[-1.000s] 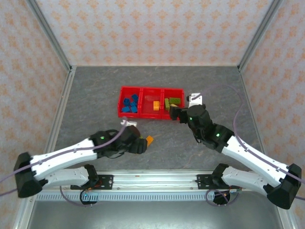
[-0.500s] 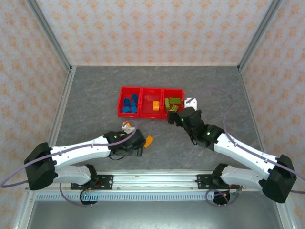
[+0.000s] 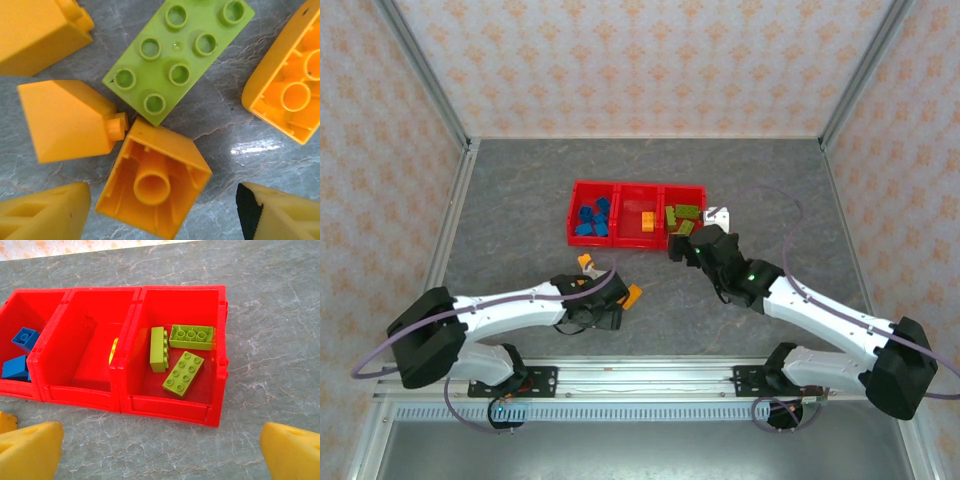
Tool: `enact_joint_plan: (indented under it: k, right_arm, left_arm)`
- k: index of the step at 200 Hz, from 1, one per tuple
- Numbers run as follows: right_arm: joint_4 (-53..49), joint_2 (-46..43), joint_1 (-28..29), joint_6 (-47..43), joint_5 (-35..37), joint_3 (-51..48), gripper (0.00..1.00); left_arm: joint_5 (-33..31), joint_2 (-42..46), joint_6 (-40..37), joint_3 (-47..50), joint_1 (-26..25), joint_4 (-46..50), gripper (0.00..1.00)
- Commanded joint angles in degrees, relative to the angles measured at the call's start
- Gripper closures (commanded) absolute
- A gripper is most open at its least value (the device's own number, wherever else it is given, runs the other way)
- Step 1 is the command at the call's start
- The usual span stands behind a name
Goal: Sort the legos into containers by color
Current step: Pick up the lego from the middle-left of the table.
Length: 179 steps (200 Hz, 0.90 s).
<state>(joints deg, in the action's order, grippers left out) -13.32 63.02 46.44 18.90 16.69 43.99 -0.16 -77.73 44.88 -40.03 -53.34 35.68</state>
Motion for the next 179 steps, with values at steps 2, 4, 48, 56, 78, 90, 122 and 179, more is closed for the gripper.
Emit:
enact_joint_plan:
  k: [2, 4, 48, 56, 78, 90, 122, 179]
  right_arm:
    - [-1.7, -0.1, -0.1, 1.4, 1.7, 0.2, 0.0]
    - [-1.7, -0.1, -0.1, 1.4, 1.7, 0.2, 0.0]
    - [-1.6, -0.1, -0.1, 1.6, 1.8, 0.0, 0.0]
    - [-1.6, -0.1, -0.1, 1.6, 1.8, -0.2, 0.0]
    - [-1.6, 0.2, -0.1, 1.7, 1.8, 0.0, 0.0]
    - [-1.6, 0.3, -0.1, 1.6, 1.7, 0.0, 0.0]
    - [-1.9, 0.4, -0.1, 2.2, 1.9, -0.1, 0.0]
    - [-1.9, 0.5, -0.1, 2.9, 2.2, -0.1, 0.0]
  left_arm:
    - [0.8, -2.1, -2.0, -0.9, 1.1, -2.5, 0.21]
    - [0.8, -2.2, -2.1, -0.8, 1.2, -2.7, 0.22]
    - [0.2, -3.4, -3.2, -1.4, 2.9, -4.4, 0.28]
    - [0.0, -3.3, -3.5, -1.5, 3.4, -4.6, 0.28]
    - [-0.1, -3.2, -4.6, -1.1, 4.5, -5.6, 0.28]
    - [-0.1, -3.1, -5.1, -1.0, 4.9, -6.3, 0.29]
    - [0.5, -3.0, -7.4, -1.4, 5.1, -7.4, 0.33]
    - [1.6, -2.3, -7.7, -0.3, 5.0, -6.9, 0.41]
